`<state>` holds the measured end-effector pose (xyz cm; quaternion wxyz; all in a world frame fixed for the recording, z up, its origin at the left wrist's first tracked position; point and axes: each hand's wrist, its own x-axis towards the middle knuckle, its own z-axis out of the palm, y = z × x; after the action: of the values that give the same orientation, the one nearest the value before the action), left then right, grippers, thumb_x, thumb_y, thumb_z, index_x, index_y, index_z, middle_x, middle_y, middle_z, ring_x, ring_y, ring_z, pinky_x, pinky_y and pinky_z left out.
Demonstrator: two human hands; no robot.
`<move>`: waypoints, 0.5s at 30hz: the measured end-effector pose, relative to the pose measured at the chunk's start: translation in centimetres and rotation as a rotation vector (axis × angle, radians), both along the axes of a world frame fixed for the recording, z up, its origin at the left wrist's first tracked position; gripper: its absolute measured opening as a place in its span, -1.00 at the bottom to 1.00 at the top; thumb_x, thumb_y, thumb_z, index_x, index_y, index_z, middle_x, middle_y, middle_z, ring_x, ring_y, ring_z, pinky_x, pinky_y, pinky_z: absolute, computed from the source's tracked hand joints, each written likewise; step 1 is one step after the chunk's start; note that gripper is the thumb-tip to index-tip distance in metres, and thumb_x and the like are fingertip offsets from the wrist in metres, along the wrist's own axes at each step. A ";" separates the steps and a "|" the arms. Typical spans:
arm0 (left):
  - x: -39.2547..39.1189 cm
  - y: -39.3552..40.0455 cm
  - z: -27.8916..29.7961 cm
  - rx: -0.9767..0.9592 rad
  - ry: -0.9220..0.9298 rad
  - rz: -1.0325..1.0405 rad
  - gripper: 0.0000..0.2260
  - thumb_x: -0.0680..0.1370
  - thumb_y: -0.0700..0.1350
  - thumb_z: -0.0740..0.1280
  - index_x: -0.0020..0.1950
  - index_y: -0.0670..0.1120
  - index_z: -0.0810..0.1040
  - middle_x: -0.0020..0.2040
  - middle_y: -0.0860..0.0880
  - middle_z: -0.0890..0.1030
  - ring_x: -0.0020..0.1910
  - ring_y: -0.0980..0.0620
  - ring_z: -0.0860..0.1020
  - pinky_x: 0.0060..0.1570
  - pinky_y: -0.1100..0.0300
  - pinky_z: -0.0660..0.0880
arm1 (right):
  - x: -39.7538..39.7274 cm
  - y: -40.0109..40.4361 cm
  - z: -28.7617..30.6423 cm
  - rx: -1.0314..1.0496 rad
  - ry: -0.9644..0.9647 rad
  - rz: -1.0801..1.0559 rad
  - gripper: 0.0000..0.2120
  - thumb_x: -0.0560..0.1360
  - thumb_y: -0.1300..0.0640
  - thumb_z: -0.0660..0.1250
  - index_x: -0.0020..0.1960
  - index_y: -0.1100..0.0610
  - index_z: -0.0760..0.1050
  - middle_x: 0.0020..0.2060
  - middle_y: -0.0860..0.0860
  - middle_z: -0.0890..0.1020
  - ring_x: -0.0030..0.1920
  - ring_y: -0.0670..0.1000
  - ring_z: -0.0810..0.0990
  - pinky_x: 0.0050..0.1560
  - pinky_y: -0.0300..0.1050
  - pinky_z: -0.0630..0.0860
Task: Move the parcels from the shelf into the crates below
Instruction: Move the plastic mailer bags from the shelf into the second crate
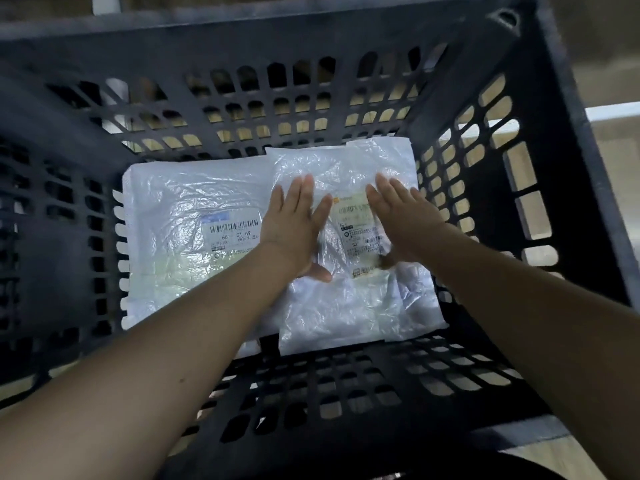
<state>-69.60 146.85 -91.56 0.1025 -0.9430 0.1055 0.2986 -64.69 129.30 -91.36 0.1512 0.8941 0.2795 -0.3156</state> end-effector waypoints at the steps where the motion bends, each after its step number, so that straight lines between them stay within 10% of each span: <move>1: -0.2 -0.3 0.5 0.025 -0.011 0.004 0.10 0.34 0.46 0.25 0.52 -0.08 -0.34 0.49 -0.27 -0.34 0.47 -0.27 -0.31 0.42 -0.15 -0.26 | -0.4 0.1 0.5 0.011 -0.001 -0.019 0.27 0.29 -0.21 0.51 0.51 0.23 -0.36 0.51 0.20 -0.27 0.53 0.20 -0.18 0.49 0.05 -0.09; 15: -1.7 -1.1 0.1 0.086 -0.074 -0.110 -0.09 0.48 0.35 0.18 0.53 -0.20 -0.13 0.54 -0.19 -0.07 0.50 -0.17 0.00 0.45 -0.13 -0.08 | -2.0 0.0 0.5 0.008 -0.026 -0.007 -0.02 0.46 0.21 0.42 0.53 0.23 -0.27 0.52 0.22 -0.17 0.51 0.18 0.05 0.40 0.02 0.25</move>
<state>-71.35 145.75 -91.48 0.1629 -0.9409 0.1404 0.2615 -66.66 129.29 -90.89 0.1501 0.8997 0.2755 -0.3036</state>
